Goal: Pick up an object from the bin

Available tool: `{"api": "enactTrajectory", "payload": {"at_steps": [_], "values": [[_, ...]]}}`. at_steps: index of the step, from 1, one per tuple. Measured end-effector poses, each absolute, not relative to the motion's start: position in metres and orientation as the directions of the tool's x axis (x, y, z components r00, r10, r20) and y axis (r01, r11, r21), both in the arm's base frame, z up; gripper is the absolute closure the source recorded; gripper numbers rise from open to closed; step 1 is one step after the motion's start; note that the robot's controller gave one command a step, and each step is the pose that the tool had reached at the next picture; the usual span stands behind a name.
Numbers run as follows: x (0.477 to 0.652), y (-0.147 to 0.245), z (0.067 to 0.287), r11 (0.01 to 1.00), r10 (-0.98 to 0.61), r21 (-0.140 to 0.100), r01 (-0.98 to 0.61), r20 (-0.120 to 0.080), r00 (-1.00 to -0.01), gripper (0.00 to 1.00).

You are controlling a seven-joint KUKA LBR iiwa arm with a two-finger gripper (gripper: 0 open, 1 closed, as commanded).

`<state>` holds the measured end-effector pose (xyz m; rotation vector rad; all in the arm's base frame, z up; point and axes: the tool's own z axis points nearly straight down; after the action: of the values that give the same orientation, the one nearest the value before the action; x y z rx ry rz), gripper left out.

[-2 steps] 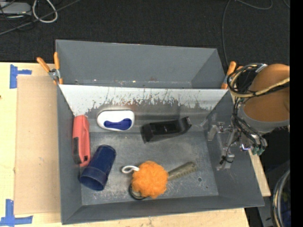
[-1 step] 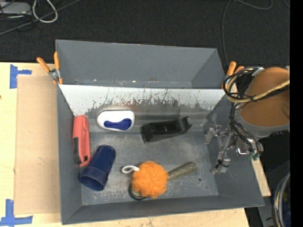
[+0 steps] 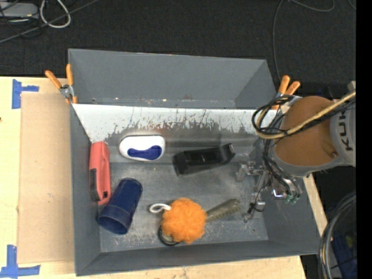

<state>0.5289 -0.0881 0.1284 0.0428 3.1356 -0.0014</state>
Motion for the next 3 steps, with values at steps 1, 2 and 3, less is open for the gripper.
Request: {"api": "enactTrajectory", "payload": {"at_steps": [1,2,3], "values": [[0.525,-0.078,0.104,1.000,-0.015,0.000,-0.015,0.001,-1.000,0.00],[0.527,-0.079,0.068,0.999,-0.045,0.001,-0.045,0.004,-0.999,0.00],[0.517,-0.031,0.069,1.000,-0.004,0.002,-0.004,0.002,-1.000,0.00]]}}
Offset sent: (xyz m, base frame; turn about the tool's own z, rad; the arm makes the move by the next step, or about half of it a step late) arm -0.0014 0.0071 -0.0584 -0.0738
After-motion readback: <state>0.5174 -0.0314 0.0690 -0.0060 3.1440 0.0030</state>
